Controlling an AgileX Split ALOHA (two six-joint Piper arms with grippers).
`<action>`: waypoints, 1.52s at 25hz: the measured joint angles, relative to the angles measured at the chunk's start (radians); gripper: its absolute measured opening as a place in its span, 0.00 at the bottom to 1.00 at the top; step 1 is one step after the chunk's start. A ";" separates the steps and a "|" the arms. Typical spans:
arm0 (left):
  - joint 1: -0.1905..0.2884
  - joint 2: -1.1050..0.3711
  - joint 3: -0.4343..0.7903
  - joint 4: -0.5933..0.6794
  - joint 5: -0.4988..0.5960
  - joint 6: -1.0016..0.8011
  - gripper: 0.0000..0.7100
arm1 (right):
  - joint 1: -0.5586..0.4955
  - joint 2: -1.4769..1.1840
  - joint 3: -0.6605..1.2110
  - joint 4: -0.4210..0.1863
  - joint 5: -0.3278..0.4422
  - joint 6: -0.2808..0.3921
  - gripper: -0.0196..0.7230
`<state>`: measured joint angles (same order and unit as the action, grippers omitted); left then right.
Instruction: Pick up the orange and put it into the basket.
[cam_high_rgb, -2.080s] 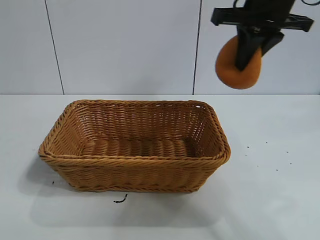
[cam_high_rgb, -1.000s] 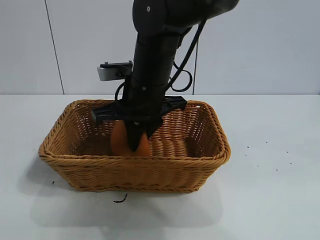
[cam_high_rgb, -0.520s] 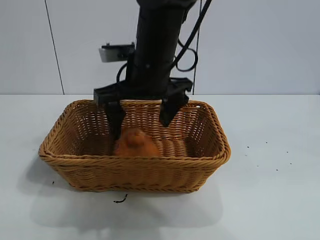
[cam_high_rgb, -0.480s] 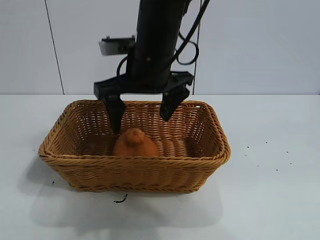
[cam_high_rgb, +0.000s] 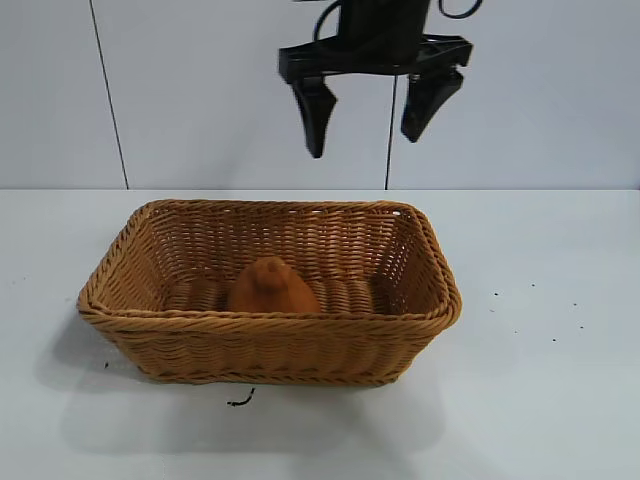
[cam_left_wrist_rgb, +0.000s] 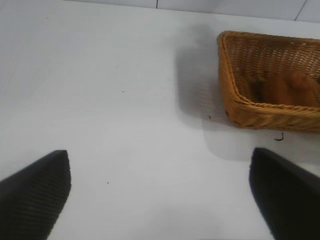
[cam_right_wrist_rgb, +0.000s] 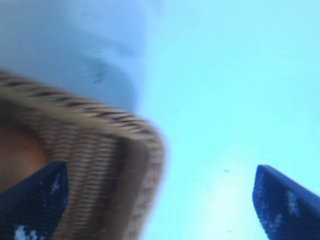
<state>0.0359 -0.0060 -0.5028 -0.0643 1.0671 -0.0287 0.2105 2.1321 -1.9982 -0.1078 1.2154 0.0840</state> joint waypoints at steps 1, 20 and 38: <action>0.000 0.000 0.000 0.000 0.000 0.000 0.98 | -0.026 0.000 0.000 0.000 0.001 0.000 0.96; 0.000 0.000 0.000 0.000 0.000 0.000 0.98 | -0.190 -0.264 0.420 0.108 -0.001 -0.012 0.96; 0.000 0.000 0.000 0.000 0.000 0.000 0.98 | -0.186 -1.265 1.251 0.108 -0.096 -0.077 0.96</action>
<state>0.0359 -0.0060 -0.5028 -0.0643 1.0670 -0.0287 0.0241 0.8673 -0.7471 0.0000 1.1197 0.0066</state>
